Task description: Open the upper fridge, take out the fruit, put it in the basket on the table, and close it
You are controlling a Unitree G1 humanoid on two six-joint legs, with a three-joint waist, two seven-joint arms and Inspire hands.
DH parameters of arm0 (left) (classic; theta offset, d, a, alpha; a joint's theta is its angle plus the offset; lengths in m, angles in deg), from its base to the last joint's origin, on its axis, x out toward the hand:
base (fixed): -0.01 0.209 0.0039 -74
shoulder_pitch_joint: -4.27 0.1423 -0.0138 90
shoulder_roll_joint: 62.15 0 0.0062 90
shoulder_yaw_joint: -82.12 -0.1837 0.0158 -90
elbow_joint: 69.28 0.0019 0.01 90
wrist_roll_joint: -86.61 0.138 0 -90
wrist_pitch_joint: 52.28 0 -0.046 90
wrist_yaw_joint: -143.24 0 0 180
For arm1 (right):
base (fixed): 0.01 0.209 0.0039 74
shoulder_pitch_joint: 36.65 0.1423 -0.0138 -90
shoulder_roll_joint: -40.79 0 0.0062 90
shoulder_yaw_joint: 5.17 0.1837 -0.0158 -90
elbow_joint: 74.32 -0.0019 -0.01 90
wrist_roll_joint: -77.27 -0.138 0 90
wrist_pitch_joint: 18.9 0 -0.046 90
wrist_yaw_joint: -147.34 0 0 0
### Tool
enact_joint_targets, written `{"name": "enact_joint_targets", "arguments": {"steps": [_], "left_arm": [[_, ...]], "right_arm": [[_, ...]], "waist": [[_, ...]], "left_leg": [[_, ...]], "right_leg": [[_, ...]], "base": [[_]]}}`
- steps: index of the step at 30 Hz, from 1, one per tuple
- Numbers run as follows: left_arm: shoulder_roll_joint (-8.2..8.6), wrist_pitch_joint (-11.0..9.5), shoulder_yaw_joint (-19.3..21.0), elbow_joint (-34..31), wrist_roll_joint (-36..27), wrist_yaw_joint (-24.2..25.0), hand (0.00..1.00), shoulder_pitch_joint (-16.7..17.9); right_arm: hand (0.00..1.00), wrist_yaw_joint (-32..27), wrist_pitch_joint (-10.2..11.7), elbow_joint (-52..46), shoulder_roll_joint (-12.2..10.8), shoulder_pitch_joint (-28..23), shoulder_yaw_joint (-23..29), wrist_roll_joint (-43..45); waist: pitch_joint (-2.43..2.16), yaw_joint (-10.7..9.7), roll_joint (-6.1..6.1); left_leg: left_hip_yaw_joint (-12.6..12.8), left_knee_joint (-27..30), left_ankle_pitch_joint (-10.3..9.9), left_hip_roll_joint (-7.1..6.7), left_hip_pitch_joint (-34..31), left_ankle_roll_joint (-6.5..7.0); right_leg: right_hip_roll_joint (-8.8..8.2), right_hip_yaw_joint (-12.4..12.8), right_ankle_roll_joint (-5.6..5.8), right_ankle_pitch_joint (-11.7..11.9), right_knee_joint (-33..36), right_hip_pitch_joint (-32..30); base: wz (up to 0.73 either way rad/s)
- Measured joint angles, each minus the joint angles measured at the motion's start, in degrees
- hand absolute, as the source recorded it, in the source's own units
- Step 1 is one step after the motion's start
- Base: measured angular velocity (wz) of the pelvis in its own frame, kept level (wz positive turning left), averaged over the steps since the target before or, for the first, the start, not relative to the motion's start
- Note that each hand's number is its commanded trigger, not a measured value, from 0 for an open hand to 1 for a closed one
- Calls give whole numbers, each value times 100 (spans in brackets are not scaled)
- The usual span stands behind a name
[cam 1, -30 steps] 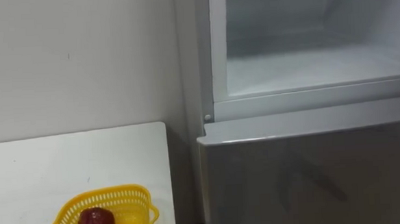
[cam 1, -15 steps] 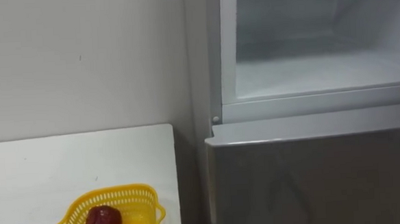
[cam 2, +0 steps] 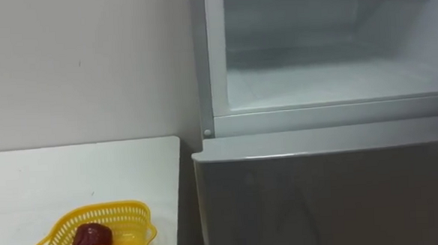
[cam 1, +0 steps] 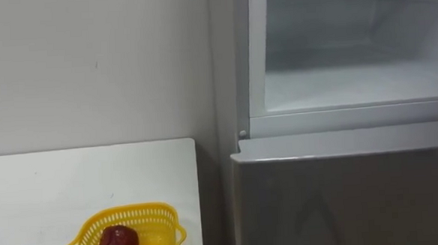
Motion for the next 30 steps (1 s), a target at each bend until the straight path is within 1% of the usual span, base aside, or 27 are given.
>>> {"name": "enact_joint_targets", "arguments": {"steps": [2,5,8,11,13,14,15,16,17,19,20,21,23,25,27,29,30], "left_arm": [[8,-1,104,6,-3,0,0,13],[21,0,340,45,-11,-1,0,41],[39,2,515,40,-5,-9,0,85],[39,1,687,48,-12,-9,0,97],[38,1,774,44,-12,-12,0,156],[39,2,815,45,-2,-12,0,199],[39,3,847,35,3,-11,0,204],[39,5,920,-44,-1,-4,0,222],[40,1,973,-92,-5,3,0,281],[41,0,1217,-171,-8,33,0,312],[41,-3,1290,-185,-16,32,0,311],[44,-4,1327,-188,-18,31,0,309],[44,5,1346,-191,-38,29,0,336],[42,8,1345,-190,-131,19,0,344],[42,16,1345,-224,-148,19,0,362],[52,26,1380,-400,-116,19,0,379],[56,26,1422,-439,-117,19,0,402]], "right_arm": [[0,-1,-6,140,1,3,82,-141],[0,-7,-34,278,8,-17,423,-632],[0,-79,-116,298,3,-37,949,-1528],[0,-137,-123,292,5,-46,1287,-2284],[0,-157,-140,275,5,-26,1689,-3183],[0,-156,-148,271,6,-8,1948,-3579],[0,-158,-149,258,5,-11,2088,-3814],[0,-179,-155,181,5,-34,2335,-4354],[0,-211,-158,105,5,-70,2464,-4645],[0,-382,-158,-41,34,-96,2956,-5656],[0,-508,-156,-155,37,-82,3180,-6083],[0,-566,-155,-207,45,-74,3275,-6307],[0,-831,-114,-505,53,7,3710,-7261],[0,-981,-80,-686,67,52,3912,-7672],[0,-1159,-56,-919,72,97,4052,-7840],[0,-1410,-47,-1428,105,190,4271,-7993],[0,-1426,-34,-1519,135,216,4303,-8033]], "waist": [[0,5,-3],[-4,-12,7],[-17,-53,25],[-21,-138,29],[-28,-279,17],[-33,-391,3],[-34,-434,2],[-37,-498,-15],[-36,-489,-15],[-28,-500,-5],[-35,-535,-22],[-34,-549,-20],[-40,-648,-44],[-46,-669,-63],[-52,-709,-96],[-50,-701,-122],[-49,-705,-128]], "left_leg": [[-5,0,0,0,0,0],[-23,4,0,-4,13,0],[-34,2,0,-5,-7,0],[-37,-1,0,-5,26,0],[-46,-3,0,-7,41,-1],[-72,0,0,-11,42,-1],[-94,2,0,-16,42,-1],[-99,2,0,-19,54,-1],[-93,2,0,-19,71,-1],[-33,-6,-1,-19,115,-1],[-29,-10,-2,-21,110,-1],[-28,-14,-3,-25,102,-1],[-37,-18,-2,-29,69,0],[-35,-10,-2,-30,60,0],[-37,-7,0,-33,46,0],[-16,-7,1,-34,23,0],[-8,-8,1,-34,14,0]], "right_leg": [[4,5,0,0,-1,3],[0,-2,0,0,-1,22],[-1,-4,2,-4,0,0],[-1,3,1,-7,2,1],[-4,-18,2,-19,7,54],[-11,-55,3,-22,10,75],[-12,-61,4,-24,11,82],[-15,-66,3,-33,19,71],[-13,-54,4,-35,20,66],[-16,17,7,-75,42,47],[-21,15,8,-92,72,30],[-27,14,9,-108,113,1],[-32,-5,11,-114,135,-46],[-34,-20,10,-113,130,-48],[-35,0,10,-113,130,-51],[-34,32,10,-113,205,-109],[-33,33,10,-113,201,-122]], "base": [[0],[0],[0],[0],[7],[11],[11],[0],[-6],[-14],[-7],[0],[0],[0],[2],[-6],[-6]]}}
